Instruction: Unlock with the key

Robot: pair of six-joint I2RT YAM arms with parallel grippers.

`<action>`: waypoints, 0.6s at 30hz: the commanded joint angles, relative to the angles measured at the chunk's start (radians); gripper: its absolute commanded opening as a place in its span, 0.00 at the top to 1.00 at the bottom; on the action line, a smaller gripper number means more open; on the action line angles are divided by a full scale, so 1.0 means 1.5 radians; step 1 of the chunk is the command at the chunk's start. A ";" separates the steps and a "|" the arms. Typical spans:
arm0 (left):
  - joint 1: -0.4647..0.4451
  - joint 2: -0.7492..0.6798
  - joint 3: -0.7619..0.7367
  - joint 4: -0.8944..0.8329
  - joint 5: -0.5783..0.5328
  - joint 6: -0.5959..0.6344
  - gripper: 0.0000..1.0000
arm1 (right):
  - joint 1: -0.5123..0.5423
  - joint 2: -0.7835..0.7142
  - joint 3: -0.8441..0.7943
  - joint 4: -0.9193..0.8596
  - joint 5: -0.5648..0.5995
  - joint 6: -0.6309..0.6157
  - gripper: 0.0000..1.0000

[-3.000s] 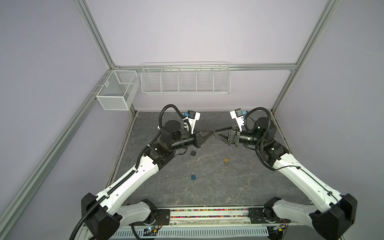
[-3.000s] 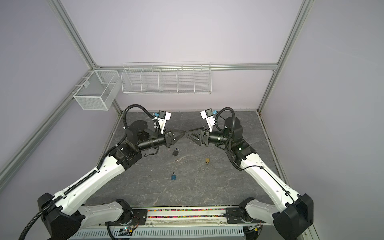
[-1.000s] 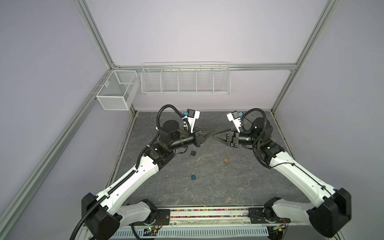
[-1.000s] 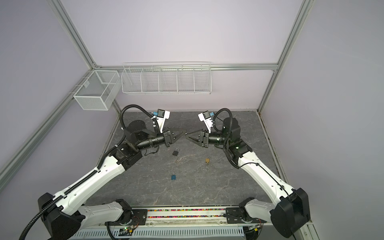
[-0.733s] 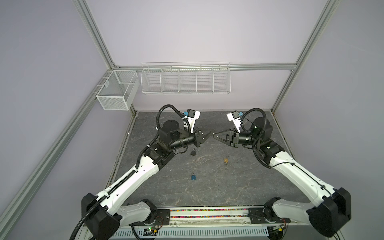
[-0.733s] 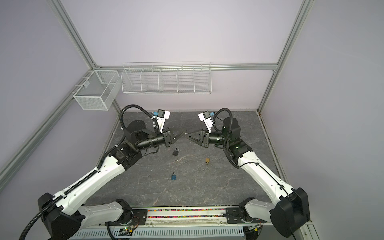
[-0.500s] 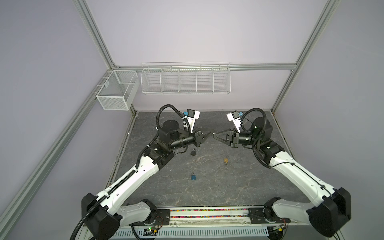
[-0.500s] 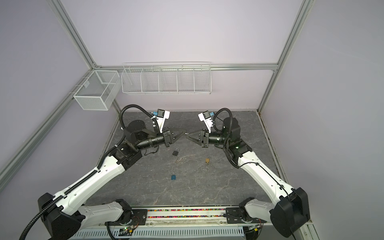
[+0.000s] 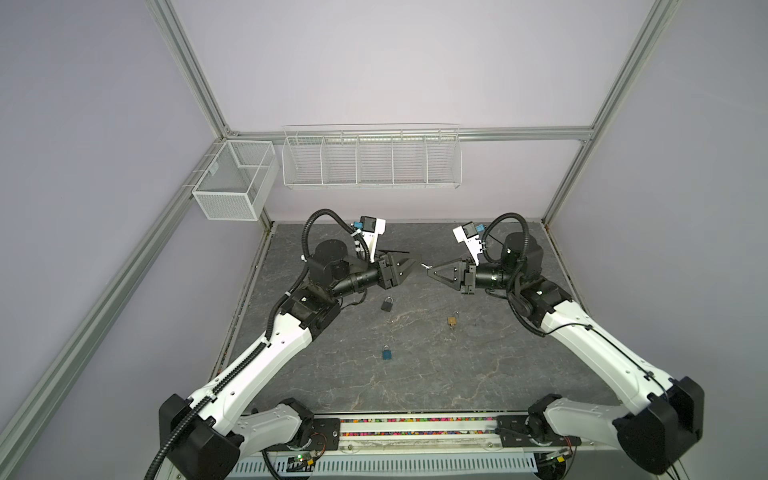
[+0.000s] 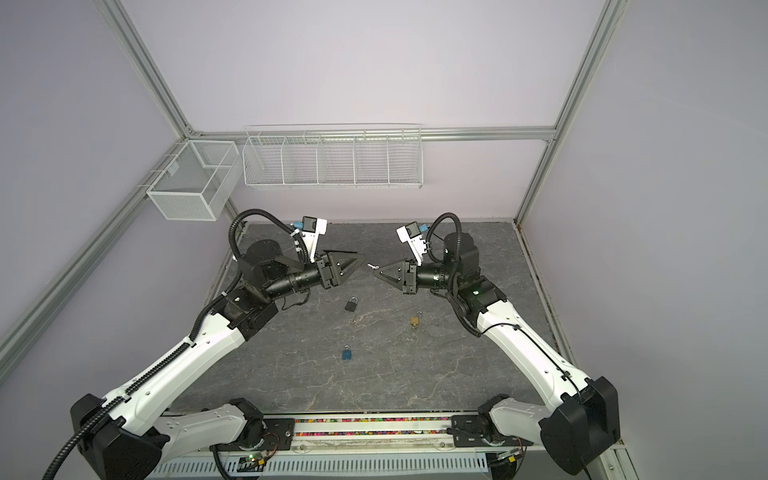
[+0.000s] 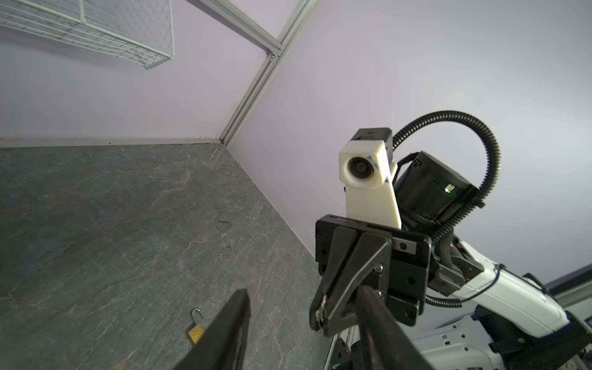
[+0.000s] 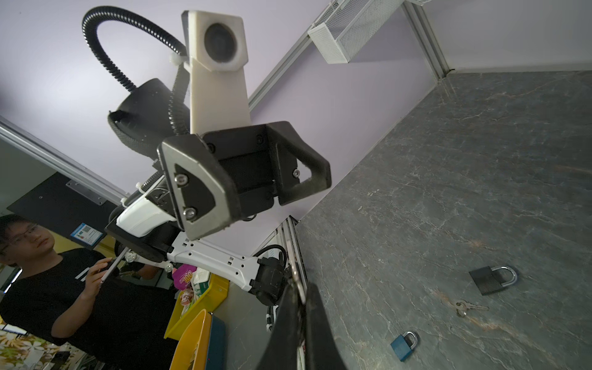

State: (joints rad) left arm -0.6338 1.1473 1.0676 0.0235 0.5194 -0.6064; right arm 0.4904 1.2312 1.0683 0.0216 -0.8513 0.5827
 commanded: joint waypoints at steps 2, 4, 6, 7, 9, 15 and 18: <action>0.002 -0.042 -0.010 -0.068 -0.080 -0.016 0.42 | -0.001 -0.005 0.019 -0.119 0.079 -0.056 0.94; 0.001 -0.057 -0.018 -0.122 -0.128 -0.022 0.42 | 0.006 -0.012 0.014 -0.149 0.115 -0.069 0.94; -0.001 -0.070 -0.030 -0.173 -0.173 -0.032 0.41 | 0.016 -0.019 0.009 -0.178 0.149 -0.083 0.94; -0.004 -0.076 -0.036 -0.200 -0.196 -0.036 0.41 | 0.024 -0.023 0.005 -0.196 0.166 -0.090 0.94; -0.016 -0.084 -0.046 -0.254 -0.242 -0.047 0.41 | 0.038 -0.031 -0.006 -0.219 0.188 -0.099 0.94; -0.098 -0.085 -0.070 -0.399 -0.379 -0.092 0.41 | 0.078 -0.058 -0.067 -0.246 0.256 -0.082 0.94; -0.124 -0.087 -0.098 -0.445 -0.418 -0.134 0.41 | 0.091 -0.068 -0.101 -0.244 0.282 -0.049 0.94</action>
State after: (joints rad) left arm -0.7959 1.0214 0.9520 -0.5003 0.0162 -0.7357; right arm 0.6113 1.1484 0.9634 -0.3161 -0.5014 0.4808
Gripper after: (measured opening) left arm 0.595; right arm 0.065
